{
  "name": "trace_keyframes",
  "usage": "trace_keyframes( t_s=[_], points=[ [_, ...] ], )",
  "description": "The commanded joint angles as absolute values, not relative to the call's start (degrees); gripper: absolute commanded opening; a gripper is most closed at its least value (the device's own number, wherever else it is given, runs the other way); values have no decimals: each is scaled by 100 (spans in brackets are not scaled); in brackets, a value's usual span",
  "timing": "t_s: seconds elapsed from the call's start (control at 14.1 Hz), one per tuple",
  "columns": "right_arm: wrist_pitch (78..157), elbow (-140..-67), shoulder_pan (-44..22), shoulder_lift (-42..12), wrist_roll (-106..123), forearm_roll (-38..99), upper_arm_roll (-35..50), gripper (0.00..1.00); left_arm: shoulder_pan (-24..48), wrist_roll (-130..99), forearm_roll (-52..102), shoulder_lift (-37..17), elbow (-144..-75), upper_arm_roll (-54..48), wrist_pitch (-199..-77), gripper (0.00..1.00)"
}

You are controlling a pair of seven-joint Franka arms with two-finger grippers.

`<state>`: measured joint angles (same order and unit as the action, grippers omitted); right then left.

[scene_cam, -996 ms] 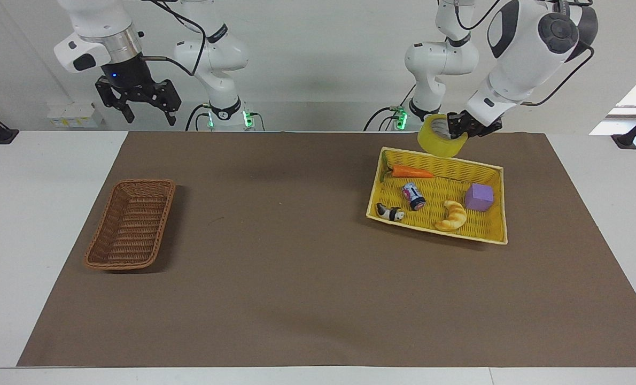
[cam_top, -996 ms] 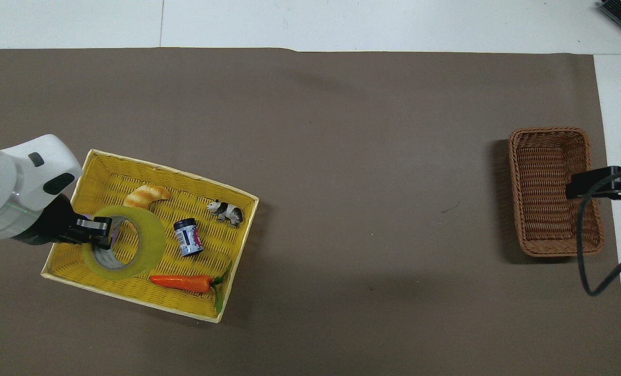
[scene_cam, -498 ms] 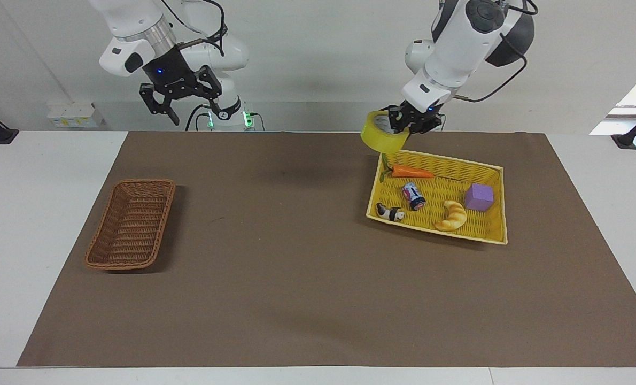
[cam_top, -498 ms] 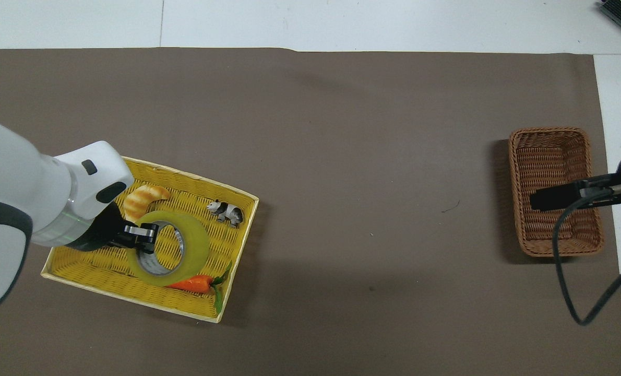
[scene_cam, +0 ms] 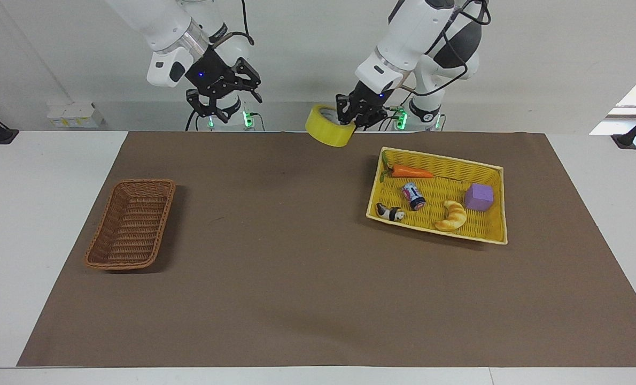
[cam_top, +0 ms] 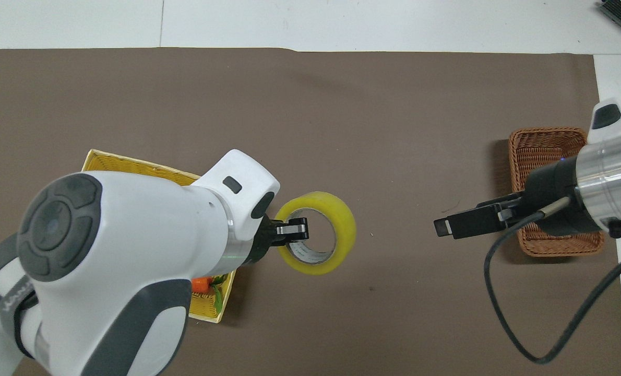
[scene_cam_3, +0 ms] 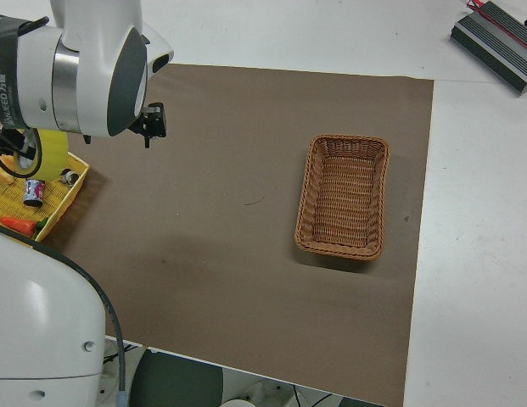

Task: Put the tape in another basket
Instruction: 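Lift the tape with the left gripper while the right gripper reaches toward it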

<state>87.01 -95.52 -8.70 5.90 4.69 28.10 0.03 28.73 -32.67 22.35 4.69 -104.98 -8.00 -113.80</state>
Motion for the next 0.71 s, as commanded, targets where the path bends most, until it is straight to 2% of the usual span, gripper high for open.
trace_keyframes(
  t_s=[0.0,0.36,0.64],
  points=[
    [9130,-9983,-948,677,475,3374,9,100,3259,-3593,2522,185,-10319,-729,-11977,0],
    [9325,-10432,-1011,720,816,3937,0,100,3489,-5411,2461,-148,-9889,-974,-12314,0],
    [9308,-10617,-861,826,1511,3850,-18,100,3489,-5704,2435,-334,-9440,-1090,-12191,0]
  ],
)
